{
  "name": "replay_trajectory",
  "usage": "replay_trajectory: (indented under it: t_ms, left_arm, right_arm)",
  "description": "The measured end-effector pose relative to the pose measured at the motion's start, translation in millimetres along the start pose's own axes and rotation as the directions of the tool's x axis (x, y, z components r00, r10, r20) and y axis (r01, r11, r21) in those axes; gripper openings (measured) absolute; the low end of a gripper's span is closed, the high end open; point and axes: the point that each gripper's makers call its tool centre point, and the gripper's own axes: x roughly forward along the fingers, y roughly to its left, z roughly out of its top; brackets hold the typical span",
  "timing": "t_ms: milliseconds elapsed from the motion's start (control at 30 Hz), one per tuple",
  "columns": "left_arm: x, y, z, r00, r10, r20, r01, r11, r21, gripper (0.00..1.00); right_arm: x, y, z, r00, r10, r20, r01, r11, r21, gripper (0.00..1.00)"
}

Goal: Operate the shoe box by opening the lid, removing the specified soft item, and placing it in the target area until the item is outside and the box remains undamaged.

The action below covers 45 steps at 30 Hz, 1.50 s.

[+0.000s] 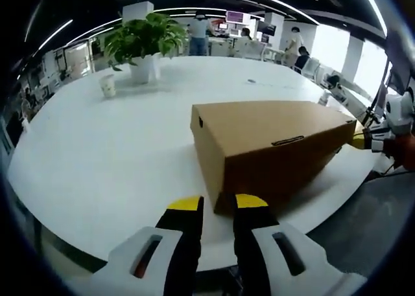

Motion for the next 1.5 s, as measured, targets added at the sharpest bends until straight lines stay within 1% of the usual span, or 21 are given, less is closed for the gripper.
replay_trajectory:
  t_ms: [167,433,700,867,967,1067,1100,1133,1167,1200,1333,1367,1400,1467,1500]
  left_arm:
    - [1.4,-3.5,-5.7,1.0,-0.008,-0.021,0.008,1.0,-0.002,0.17]
    - [1.6,-5.9,-7.6,0.999,-0.017,-0.036,0.017,1.0,0.01,0.17]
    - [1.6,-1.9,-7.0,0.999,-0.017,-0.033,0.017,1.0,0.009,0.17]
    - [-3.3,-2.3,-9.1,0.999,-0.021,-0.044,0.021,1.0,-0.001,0.17]
    - [-7.2,2.5,-9.2,0.999,-0.018,-0.041,0.017,1.0,-0.017,0.18]
    - [-12.4,5.3,-7.6,0.999,-0.014,-0.043,0.013,0.999,-0.03,0.21]
    - [-14.2,7.7,-7.9,0.998,-0.011,-0.058,0.01,1.0,-0.023,0.23]
    - [-16.7,11.0,-6.8,0.998,-0.003,-0.066,0.002,1.0,-0.023,0.24]
    - [-18.8,12.5,-3.2,0.998,-0.004,-0.055,0.002,0.999,-0.034,0.26]
    - [-20.9,11.6,4.6,1.0,-0.016,-0.026,0.014,0.997,-0.077,0.27]
    - [-24.5,13.4,22.5,1.0,-0.02,0.008,0.021,0.996,-0.088,0.31]
    - [-24.1,12.5,24.3,1.0,-0.025,0.012,0.026,0.995,-0.093,0.32]
    - [-22.6,8.6,28.8,0.999,-0.045,0.02,0.047,0.993,-0.11,0.33]
    - [-19.7,1.7,35.6,0.997,-0.074,0.037,0.078,0.987,-0.138,0.35]
    - [-17.8,-0.6,36.8,0.996,-0.082,0.037,0.086,0.985,-0.147,0.36]
  right_arm:
    - [1.7,1.1,-3.8,1.0,0.005,-0.017,-0.005,1.0,0.01,0.0]
    - [5.6,3.3,-8.4,0.999,0.022,-0.037,-0.022,1.0,0.016,0.0]
    - [4.3,1.5,-8.5,0.999,0.026,-0.037,-0.025,0.999,0.02,0.0]
    - [-0.9,-4.9,-8.6,0.999,0.02,-0.035,-0.019,1.0,0.019,0.0]
    - [-7.4,-13.7,-7.1,1.0,0.002,-0.024,-0.002,0.999,0.034,0.0]
    - [-11.6,-21.8,-5.3,1.0,-0.011,-0.018,0.012,0.999,0.045,0.02]
    - [-14.6,-26.1,-2.0,1.0,-0.014,-0.006,0.015,0.998,0.06,0.03]
    - [-15.8,-28.1,-0.1,1.0,-0.017,-0.001,0.017,0.998,0.064,0.04]
    - [-17.6,-30.2,4.4,1.0,-0.017,0.013,0.016,0.997,0.075,0.04]
    - [-18.1,-30.9,8.5,1.0,-0.013,0.027,0.011,0.996,0.084,0.05]
    - [-18.0,-29.0,23.1,0.998,0.01,0.056,-0.015,0.995,0.103,0.11]
    - [-16.9,-28.6,25.9,0.998,0.011,0.062,-0.017,0.995,0.099,0.12]
    - [-15.4,-27.3,30.9,0.997,0.011,0.074,-0.017,0.996,0.087,0.11]
    - [-11.9,-22.4,38.8,0.995,0.031,0.095,-0.041,0.994,0.103,0.11]
    - [-9.5,-19.9,40.4,0.995,0.04,0.094,-0.05,0.993,0.107,0.12]
